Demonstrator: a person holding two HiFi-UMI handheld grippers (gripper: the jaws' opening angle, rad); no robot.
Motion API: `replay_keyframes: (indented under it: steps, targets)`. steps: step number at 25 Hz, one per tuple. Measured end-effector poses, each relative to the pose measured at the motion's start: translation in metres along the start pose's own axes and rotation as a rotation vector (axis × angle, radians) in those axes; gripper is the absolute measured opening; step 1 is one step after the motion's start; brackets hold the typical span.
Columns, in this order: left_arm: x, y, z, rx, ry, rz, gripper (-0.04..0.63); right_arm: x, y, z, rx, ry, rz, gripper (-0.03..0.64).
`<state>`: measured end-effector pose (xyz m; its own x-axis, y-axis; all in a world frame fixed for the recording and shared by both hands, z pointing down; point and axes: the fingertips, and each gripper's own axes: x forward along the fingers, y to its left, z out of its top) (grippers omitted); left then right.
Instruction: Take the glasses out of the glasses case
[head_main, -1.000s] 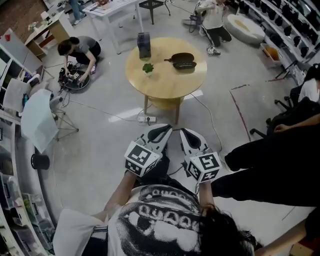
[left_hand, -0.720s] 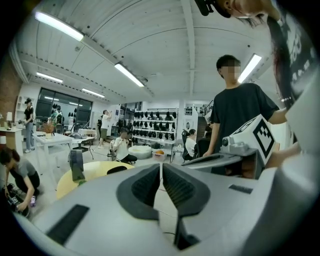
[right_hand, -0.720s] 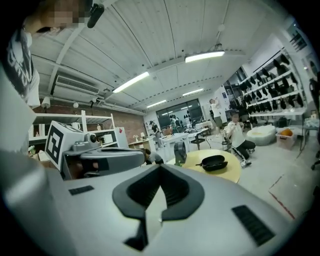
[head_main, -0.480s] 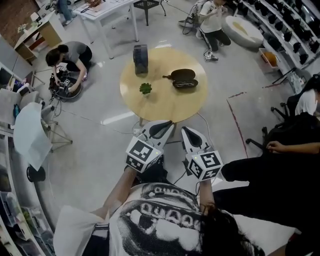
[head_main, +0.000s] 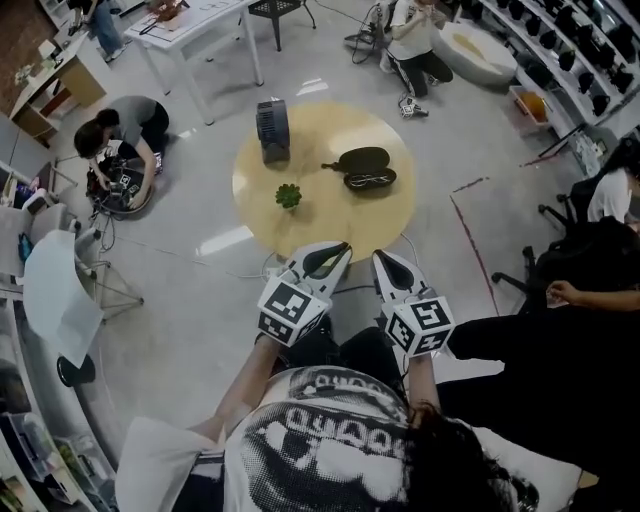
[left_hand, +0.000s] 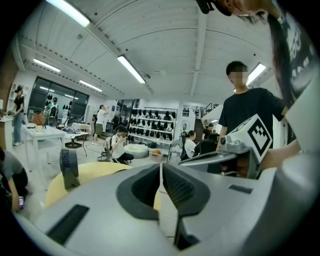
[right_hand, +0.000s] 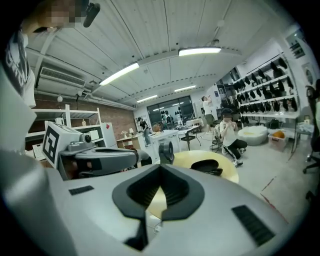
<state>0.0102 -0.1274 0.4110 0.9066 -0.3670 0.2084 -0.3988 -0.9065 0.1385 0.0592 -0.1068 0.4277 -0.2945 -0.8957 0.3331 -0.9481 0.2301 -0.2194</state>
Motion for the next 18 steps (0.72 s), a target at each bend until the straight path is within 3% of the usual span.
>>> replay_keyframes:
  steps: [5, 18]
  targets:
    - [0.007, 0.004, -0.009, -0.028, 0.009, 0.004, 0.023, 0.013, -0.016, -0.004, 0.012, 0.025, 0.009, -0.002]
    - [0.055, 0.063, -0.002, -0.057, 0.033, 0.152, 0.024, 0.095, -0.109, 0.006, -0.045, 0.12, 0.071, -0.002]
